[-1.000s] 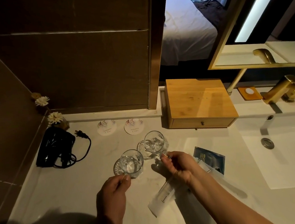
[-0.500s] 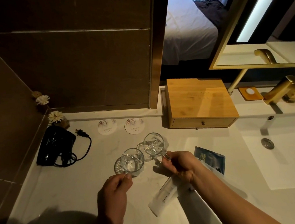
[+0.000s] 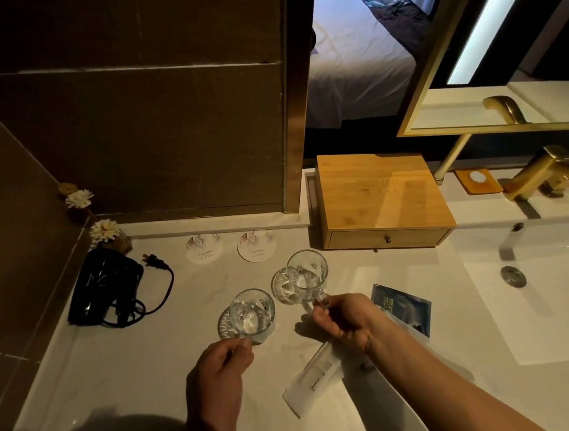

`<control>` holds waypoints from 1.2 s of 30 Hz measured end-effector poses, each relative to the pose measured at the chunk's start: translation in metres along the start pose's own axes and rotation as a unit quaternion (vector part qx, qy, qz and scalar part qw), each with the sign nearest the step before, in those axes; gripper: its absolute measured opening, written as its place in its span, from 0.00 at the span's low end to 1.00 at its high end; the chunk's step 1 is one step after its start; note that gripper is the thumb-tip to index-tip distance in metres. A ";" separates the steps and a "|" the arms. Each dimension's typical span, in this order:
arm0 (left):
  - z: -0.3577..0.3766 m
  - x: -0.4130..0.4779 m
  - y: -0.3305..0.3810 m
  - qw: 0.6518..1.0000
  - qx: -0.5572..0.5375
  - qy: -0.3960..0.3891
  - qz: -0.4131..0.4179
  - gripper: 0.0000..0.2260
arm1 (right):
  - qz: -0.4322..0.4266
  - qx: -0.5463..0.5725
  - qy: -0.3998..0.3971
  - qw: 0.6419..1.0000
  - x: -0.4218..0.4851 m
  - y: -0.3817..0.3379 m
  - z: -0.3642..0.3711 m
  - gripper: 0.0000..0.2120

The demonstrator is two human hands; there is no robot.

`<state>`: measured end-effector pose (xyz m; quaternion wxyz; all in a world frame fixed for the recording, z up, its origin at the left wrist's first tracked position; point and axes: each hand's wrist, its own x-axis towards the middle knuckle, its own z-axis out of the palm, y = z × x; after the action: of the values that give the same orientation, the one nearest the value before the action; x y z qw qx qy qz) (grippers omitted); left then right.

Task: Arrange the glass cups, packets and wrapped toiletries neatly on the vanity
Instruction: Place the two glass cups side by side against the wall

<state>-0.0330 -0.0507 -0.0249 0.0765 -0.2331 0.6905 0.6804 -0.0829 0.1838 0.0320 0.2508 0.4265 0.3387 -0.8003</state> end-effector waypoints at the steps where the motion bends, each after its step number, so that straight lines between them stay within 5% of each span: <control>1: 0.000 -0.001 0.000 1.000 -0.001 0.001 0.000 0.04 | -0.002 -0.008 -0.002 1.000 -0.001 0.000 0.000 0.12; 5: 0.000 -0.001 0.002 1.000 0.002 0.000 -0.001 0.04 | -0.026 -0.041 -0.037 0.998 -0.004 0.003 0.001 0.11; 8: -0.001 -0.001 0.003 1.000 0.010 0.001 -0.005 0.05 | -0.128 -0.173 0.020 0.976 -0.010 0.003 -0.004 0.12; 10: -0.001 0.000 0.003 1.000 0.015 0.005 -0.007 0.05 | -0.200 -0.258 0.051 0.944 -0.018 0.007 -0.008 0.12; 13: 0.000 0.001 0.003 1.000 0.017 0.004 -0.013 0.05 | -0.320 -0.402 0.125 0.848 -0.023 0.011 -0.019 0.07; 16: 0.001 0.002 0.003 1.000 0.008 0.002 -0.015 0.03 | -0.364 -0.462 0.154 0.794 -0.020 0.014 -0.026 0.10; 31: -0.013 0.003 0.032 0.996 -0.082 0.006 -0.023 0.04 | -0.406 -0.549 0.139 0.718 0.002 0.013 -0.006 0.05; 36: -0.024 0.018 0.053 0.995 -0.093 0.025 -0.014 0.04 | -0.412 -0.539 0.133 0.723 0.009 0.010 0.007 0.02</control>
<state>-0.0662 -0.0801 0.0167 0.0467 -0.2658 0.6229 0.7343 -0.0844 0.1706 0.0240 0.0360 0.1400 0.8851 -0.4425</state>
